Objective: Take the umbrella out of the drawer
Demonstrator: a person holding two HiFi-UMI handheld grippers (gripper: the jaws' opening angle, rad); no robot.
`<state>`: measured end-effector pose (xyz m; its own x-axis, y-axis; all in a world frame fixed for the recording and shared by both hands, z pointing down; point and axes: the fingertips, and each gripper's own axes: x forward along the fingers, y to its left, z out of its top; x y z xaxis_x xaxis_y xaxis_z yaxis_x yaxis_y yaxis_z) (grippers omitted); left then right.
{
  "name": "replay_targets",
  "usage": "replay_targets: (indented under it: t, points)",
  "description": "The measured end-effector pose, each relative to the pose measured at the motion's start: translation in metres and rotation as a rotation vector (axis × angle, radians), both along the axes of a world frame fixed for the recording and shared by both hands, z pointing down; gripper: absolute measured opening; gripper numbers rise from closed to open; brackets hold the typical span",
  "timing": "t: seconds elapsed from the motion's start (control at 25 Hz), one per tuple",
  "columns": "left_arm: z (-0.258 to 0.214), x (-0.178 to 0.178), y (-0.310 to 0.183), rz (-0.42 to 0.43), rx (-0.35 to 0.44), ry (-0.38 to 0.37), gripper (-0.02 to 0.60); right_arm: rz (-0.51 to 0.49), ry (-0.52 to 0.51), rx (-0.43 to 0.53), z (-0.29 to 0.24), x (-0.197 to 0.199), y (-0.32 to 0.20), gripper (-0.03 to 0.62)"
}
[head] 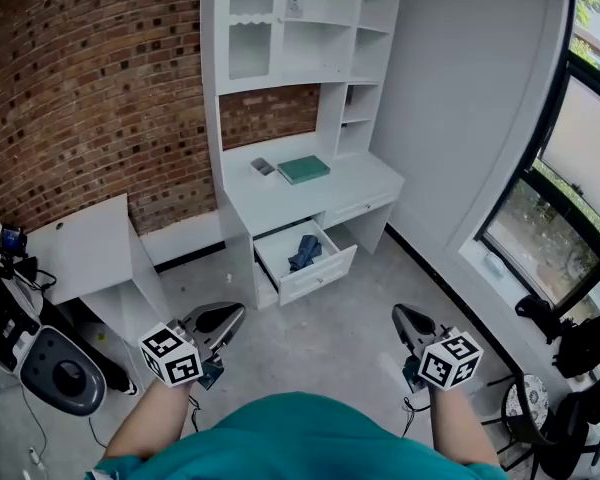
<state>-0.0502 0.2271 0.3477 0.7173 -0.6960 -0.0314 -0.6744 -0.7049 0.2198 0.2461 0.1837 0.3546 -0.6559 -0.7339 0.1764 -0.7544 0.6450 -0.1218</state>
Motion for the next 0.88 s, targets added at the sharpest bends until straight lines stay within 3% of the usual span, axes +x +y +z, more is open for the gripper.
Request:
replay_targets:
  t: [0.24,0.44,0.68,0.88]
  points:
    - [0.004,0.041,0.010,-0.011,-0.006,0.003,0.015,-0.025,-0.011,-0.014,0.009,0.035,0.006,0.021]
    - [0.008,0.055,0.013,-0.026,-0.015,0.008,0.015,-0.049,-0.006,-0.024,0.017,0.045,0.001,0.021]
    - [0.022,0.042,-0.002,-0.035,-0.038,0.011,0.015,-0.062,0.000,-0.048,0.031,0.029,-0.017,0.021]
    - [0.033,0.020,-0.042,0.012,-0.044,0.036,0.015,-0.044,0.027,-0.061,0.039,-0.002,-0.049,0.021]
